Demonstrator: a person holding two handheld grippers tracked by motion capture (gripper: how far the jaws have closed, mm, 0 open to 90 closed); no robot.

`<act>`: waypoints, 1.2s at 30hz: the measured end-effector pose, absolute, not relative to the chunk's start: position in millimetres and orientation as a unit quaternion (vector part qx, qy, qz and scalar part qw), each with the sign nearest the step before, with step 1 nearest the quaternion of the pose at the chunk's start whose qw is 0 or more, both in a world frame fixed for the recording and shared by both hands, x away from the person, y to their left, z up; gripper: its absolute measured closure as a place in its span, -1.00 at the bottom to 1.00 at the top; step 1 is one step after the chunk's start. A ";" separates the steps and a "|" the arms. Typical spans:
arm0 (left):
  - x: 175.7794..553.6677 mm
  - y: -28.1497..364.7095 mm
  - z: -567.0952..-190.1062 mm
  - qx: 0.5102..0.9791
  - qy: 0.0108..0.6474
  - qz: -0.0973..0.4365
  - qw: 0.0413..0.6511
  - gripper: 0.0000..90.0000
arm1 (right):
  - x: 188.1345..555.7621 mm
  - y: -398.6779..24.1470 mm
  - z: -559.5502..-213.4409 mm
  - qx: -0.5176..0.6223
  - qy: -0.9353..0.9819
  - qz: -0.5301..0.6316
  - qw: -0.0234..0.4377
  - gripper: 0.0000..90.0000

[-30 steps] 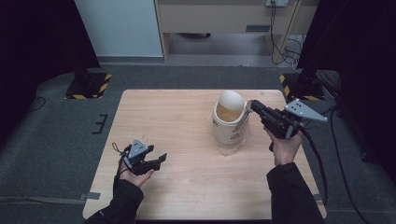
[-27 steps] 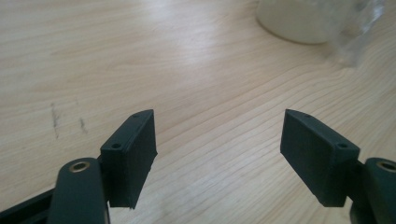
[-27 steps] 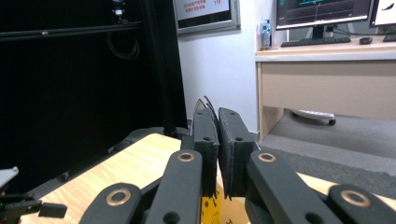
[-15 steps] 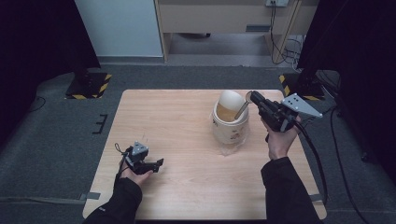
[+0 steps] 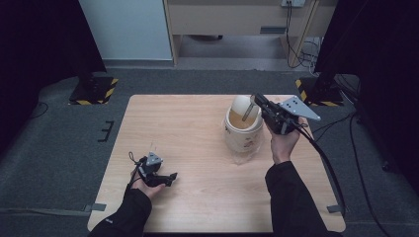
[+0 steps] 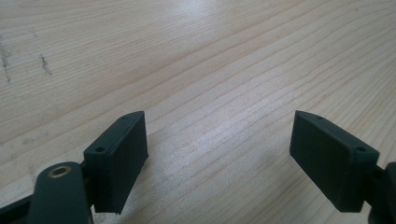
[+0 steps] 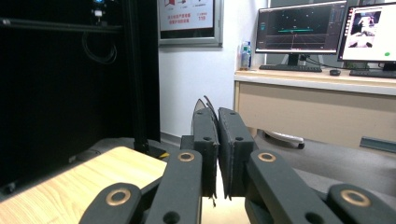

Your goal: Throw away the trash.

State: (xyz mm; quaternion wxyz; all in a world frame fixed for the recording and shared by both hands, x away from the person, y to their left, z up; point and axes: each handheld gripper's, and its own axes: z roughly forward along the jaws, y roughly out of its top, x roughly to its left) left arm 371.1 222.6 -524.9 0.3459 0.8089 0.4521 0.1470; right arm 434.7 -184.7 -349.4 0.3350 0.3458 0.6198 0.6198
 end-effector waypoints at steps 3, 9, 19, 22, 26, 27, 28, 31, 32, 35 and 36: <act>371.3 222.1 -525.7 0.812 0.451 0.145 0.342 -0.59 | 438.2 -180.2 -355.1 0.344 0.625 0.614 0.337 0.93; 371.4 221.1 -526.6 0.815 0.449 0.142 0.339 -0.60 | 444.8 -172.1 -366.0 0.343 0.636 0.603 0.339 0.92; 371.3 221.3 -526.4 0.814 0.449 0.141 0.340 -0.60 | 452.0 -157.2 -388.2 0.336 0.671 0.567 0.339 0.89; 371.3 221.2 -526.5 0.815 0.449 0.141 0.340 -0.60 | 453.0 -156.1 -389.8 0.336 0.672 0.566 0.339 0.67; 371.1 221.4 -526.2 0.815 0.448 0.140 0.340 -0.60 | 450.5 -163.0 -382.8 0.340 0.664 0.572 0.340 0.60; 371.0 221.5 -526.0 0.815 0.449 0.140 0.340 -0.60 | 449.5 -166.6 -380.3 0.345 0.660 0.576 0.337 0.57; 370.9 221.5 -526.0 0.814 0.449 0.140 0.341 -0.60 | 448.0 -171.0 -377.8 0.350 0.656 0.578 0.336 0.55; 370.9 222.3 -525.1 0.812 0.450 0.140 0.344 -0.60 | 442.5 -186.5 -373.2 0.365 0.644 0.585 0.332 0.45; 370.8 222.4 -524.8 0.811 0.451 0.140 0.346 -0.60 | 440.1 -192.0 -372.7 0.369 0.642 0.586 0.329 0.39; 371.0 223.7 -523.5 0.810 0.450 0.143 0.347 -0.60 | 431.5 -207.4 -374.4 0.378 0.642 0.583 0.324 0.16; 371.0 224.0 -523.0 0.810 0.450 0.144 0.347 -0.60 | 428.6 -212.0 -375.9 0.380 0.642 0.582 0.322 0.07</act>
